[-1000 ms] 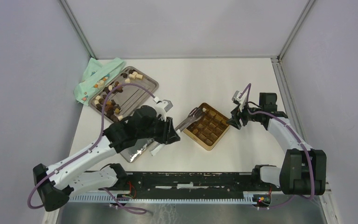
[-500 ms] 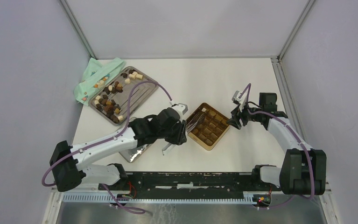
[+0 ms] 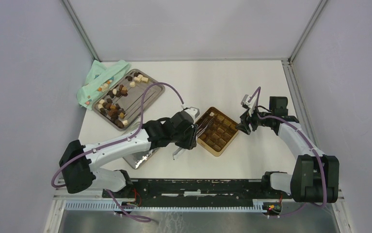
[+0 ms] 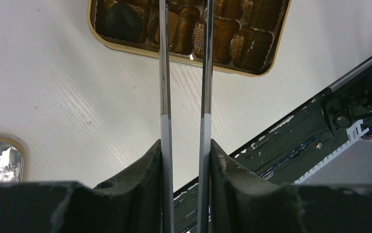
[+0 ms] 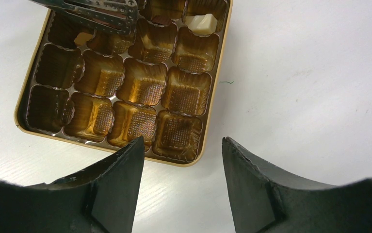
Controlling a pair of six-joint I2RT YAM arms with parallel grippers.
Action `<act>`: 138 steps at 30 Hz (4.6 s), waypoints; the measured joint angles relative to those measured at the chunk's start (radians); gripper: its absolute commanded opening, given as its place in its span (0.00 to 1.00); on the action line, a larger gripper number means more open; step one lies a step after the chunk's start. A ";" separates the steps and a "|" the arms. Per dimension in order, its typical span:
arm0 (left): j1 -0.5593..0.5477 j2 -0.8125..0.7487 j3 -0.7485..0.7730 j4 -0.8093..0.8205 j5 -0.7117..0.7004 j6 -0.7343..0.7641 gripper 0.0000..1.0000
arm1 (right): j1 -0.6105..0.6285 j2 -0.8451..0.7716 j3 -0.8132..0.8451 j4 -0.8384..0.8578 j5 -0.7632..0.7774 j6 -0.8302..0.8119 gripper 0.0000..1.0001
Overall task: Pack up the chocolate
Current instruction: Place the fake chocolate in the packing box, then pick up the fake chocolate from the plate.
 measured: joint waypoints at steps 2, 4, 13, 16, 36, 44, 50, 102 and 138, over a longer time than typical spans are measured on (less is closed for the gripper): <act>-0.002 0.011 0.005 0.000 -0.001 0.000 0.23 | 0.000 0.000 0.000 0.000 0.000 -0.001 0.65; -0.006 0.019 0.009 0.000 -0.001 0.000 0.28 | 0.000 0.000 0.000 0.000 0.000 -0.002 0.66; -0.018 0.049 0.031 -0.026 -0.008 0.000 0.40 | 0.000 0.000 0.000 0.000 0.000 -0.003 0.66; -0.018 0.052 0.039 -0.036 -0.009 0.000 0.41 | 0.000 0.000 0.000 -0.001 0.000 -0.003 0.66; -0.034 0.051 0.058 -0.049 -0.043 0.000 0.34 | 0.000 0.000 0.002 -0.003 0.000 -0.003 0.66; -0.035 -0.028 0.058 -0.100 -0.108 0.000 0.33 | 0.000 0.000 0.002 -0.002 -0.008 -0.015 0.66; -0.035 -0.118 0.058 -0.167 -0.182 0.000 0.33 | 0.000 -0.009 -0.001 0.018 -0.011 -0.017 0.67; 0.927 -0.163 -0.003 -0.445 -0.149 0.194 0.39 | 0.005 -0.067 -0.004 0.030 -0.072 -0.024 0.67; 0.929 -0.066 -0.003 -0.466 -0.162 0.183 0.38 | 0.012 -0.068 -0.004 0.005 -0.074 -0.032 0.67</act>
